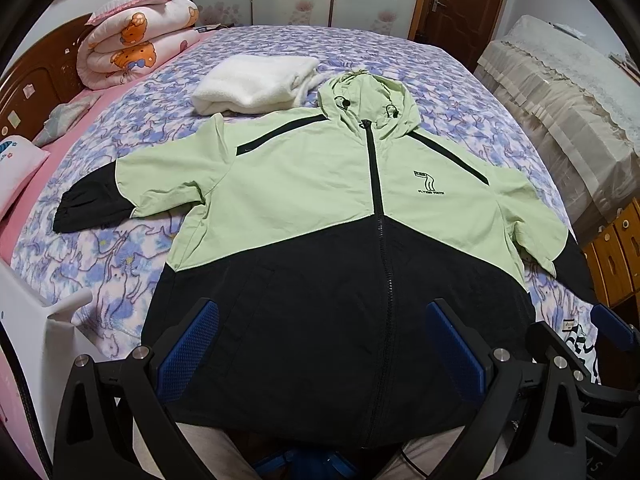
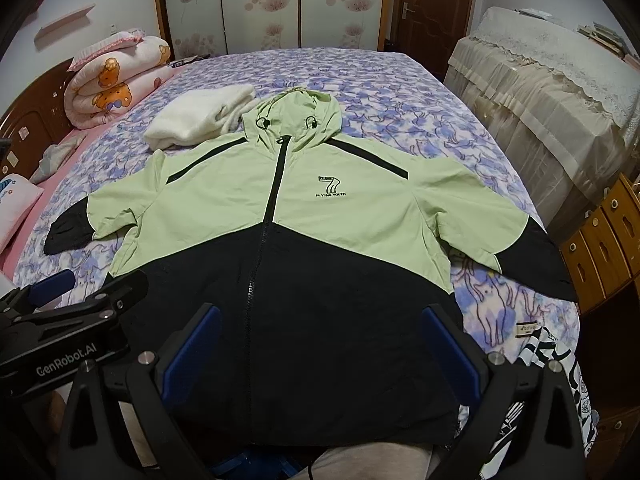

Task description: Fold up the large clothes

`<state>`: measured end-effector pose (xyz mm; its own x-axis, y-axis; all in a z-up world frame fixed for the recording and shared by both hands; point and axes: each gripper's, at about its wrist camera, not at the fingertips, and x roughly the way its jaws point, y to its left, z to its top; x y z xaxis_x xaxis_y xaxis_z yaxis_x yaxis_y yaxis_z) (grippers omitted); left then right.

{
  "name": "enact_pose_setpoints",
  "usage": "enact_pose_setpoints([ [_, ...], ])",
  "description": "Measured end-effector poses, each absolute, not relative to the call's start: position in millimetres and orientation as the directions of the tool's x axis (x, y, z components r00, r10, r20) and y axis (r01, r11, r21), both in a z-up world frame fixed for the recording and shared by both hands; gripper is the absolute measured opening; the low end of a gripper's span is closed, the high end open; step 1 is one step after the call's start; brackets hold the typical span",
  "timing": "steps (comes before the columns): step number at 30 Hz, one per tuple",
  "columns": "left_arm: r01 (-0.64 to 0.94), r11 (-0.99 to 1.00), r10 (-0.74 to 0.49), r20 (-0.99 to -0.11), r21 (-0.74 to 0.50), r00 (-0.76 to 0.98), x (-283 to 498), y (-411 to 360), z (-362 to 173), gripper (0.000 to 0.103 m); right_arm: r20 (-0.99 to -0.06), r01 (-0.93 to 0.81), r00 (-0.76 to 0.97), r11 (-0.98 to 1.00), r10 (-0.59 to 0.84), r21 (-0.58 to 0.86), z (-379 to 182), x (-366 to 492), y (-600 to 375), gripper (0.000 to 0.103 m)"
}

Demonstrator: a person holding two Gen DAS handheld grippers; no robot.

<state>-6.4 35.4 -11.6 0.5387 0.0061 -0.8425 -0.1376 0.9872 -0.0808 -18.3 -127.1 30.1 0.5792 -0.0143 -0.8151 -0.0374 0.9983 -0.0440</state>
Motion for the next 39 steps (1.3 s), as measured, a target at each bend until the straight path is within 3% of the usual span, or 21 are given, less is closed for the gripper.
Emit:
enact_pose_setpoints([
  [27, -0.020, 1.000, 0.027, -0.840, 0.019, 0.542, 33, -17, 6, 0.102, -0.814, -0.069, 0.568, 0.993, 0.120, 0.098, 30, 8, -183, 0.094],
  [39, 0.134, 0.989, -0.036, -0.762, 0.067, 0.647, 93, -88, 41, 0.102, -0.801, 0.159, 0.598, 0.974, 0.033, 0.159, 27, 49, -291, 0.093],
])
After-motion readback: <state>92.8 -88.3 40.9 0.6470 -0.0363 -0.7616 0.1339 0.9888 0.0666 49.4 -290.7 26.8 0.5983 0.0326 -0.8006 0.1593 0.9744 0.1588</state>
